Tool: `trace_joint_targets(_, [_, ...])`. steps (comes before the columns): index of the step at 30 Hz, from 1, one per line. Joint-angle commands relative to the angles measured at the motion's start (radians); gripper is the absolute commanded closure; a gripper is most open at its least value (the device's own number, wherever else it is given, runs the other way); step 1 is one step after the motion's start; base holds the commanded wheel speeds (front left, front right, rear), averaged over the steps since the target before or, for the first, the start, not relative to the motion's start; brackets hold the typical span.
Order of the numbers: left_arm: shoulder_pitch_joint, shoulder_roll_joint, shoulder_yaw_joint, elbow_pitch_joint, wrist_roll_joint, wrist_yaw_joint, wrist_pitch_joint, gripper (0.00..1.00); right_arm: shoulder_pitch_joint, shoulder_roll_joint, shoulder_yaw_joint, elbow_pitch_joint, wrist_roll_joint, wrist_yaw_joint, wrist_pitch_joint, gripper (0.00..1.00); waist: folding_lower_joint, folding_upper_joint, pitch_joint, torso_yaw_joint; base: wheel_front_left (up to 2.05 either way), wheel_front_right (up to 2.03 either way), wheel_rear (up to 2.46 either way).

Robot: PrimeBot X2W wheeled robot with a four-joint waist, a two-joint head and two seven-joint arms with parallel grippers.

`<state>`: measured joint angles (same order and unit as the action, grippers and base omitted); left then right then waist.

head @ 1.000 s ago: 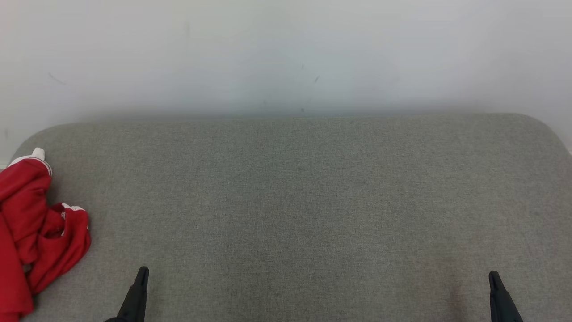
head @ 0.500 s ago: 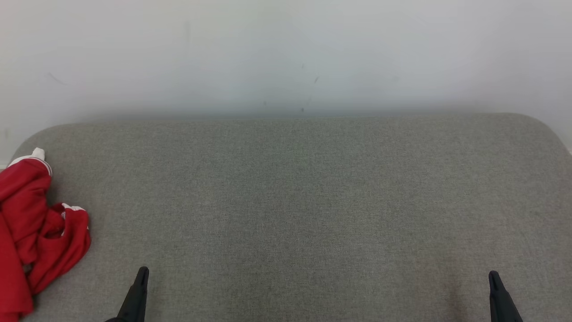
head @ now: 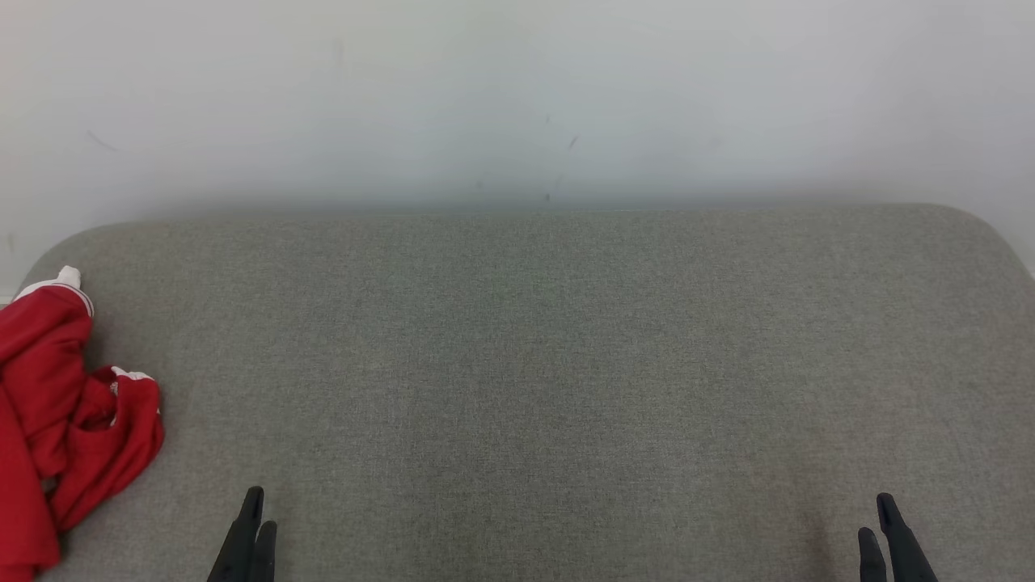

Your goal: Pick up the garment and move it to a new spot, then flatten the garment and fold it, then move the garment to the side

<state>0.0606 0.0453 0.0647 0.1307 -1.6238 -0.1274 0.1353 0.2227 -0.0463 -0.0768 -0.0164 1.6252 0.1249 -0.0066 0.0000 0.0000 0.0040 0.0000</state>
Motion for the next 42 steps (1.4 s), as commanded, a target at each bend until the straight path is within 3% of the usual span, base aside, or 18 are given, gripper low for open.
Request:
trace_joint_targets(1, [-0.020, 0.004, -0.003, -0.021, 0.018, -0.001, -0.014, 0.00, -0.026, -0.003, 0.007, -0.009, -0.022, 0.003, -0.011, 0.00, 0.0000, 0.0000, 0.000, 0.000, 0.00, 0.00, 0.00])
trace_joint_targets(12, [-0.033, 0.004, 0.004, -0.020, 0.144, -0.001, -0.069, 0.00, -0.057, -0.003, 0.036, 0.012, -0.182, 0.004, -0.045, 0.00, 0.0000, 0.0000, 0.002, 0.000, 0.00, 0.00, 0.00])
trace_joint_targets(28, [-0.045, 0.005, 0.034, -0.033, 0.519, 0.000, -0.148, 0.00, -0.094, -0.004, 0.068, 0.029, -0.593, 0.005, -0.096, 0.00, 0.0000, 0.0000, 0.004, -0.003, 0.00, 0.00, 0.00])
trace_joint_targets(42, [-0.035, 0.005, 0.008, -0.078, 0.849, 0.046, -0.203, 0.00, -0.117, -0.004, 0.076, 0.029, -0.868, 0.006, -0.132, 0.00, 0.0000, 0.0000, 0.006, -0.006, 0.00, 0.00, 0.00])
